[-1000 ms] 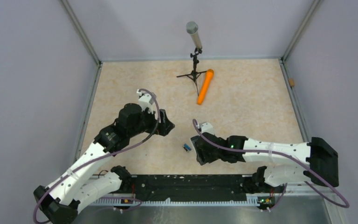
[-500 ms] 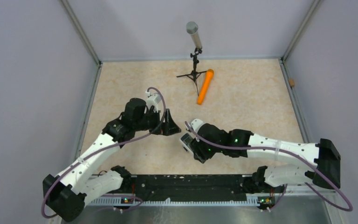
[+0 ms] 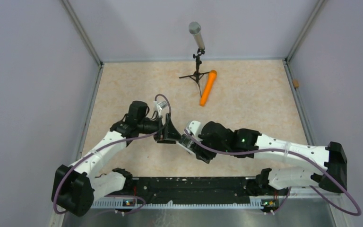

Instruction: Load the batteries into the remote control

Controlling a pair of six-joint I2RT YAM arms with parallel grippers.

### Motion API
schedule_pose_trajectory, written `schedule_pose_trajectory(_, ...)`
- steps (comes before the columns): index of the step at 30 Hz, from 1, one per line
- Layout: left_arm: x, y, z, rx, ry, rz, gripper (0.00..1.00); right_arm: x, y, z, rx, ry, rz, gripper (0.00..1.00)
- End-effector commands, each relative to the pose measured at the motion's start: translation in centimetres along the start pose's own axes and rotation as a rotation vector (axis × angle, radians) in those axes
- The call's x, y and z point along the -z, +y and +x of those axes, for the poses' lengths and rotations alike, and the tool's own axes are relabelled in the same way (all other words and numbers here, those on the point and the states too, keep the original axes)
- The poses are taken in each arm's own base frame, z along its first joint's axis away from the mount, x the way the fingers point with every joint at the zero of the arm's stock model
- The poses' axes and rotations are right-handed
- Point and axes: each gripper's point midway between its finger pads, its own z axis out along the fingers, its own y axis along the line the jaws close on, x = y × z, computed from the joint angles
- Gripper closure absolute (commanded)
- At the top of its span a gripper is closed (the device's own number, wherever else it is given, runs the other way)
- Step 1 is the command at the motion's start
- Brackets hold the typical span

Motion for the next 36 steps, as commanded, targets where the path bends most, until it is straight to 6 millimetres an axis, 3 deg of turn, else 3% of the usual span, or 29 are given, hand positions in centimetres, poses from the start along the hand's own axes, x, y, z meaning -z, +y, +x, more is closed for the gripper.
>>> schedule_pose_trajectory(1,0.6,-2.7,-0.1,-0.095,-0.011,0.139,0.12,1.6,0.8,-5.2,0.013,-0.150,-0.065,1.00)
schedule_pose_trajectory(8,1.1,-4.1,-0.7,-0.170,-0.099,0.208,0.01,1.7,1.4,-8.3,-0.135,-0.242,-0.193,1.00)
schedule_pose_trajectory(13,1.7,-5.6,-1.3,-0.238,-0.179,0.270,0.01,1.4,1.8,-9.6,-0.203,-0.298,-0.261,1.00)
schedule_pose_trajectory(24,3.5,-8.5,-1.3,-0.406,-0.282,0.358,0.01,2.2,3.7,-9.9,-0.334,-0.338,-0.544,1.00)
schedule_pose_trajectory(29,4.3,-9.7,-1.0,-0.458,-0.306,0.399,0.01,3.7,5.5,-10.6,-0.336,-0.386,-0.705,1.00)
schedule_pose_trajectory(36,4.9,-10.7,-0.2,-0.490,-0.312,0.453,0.02,4.8,6.1,-11.2,-0.349,-0.412,-0.805,1.00)
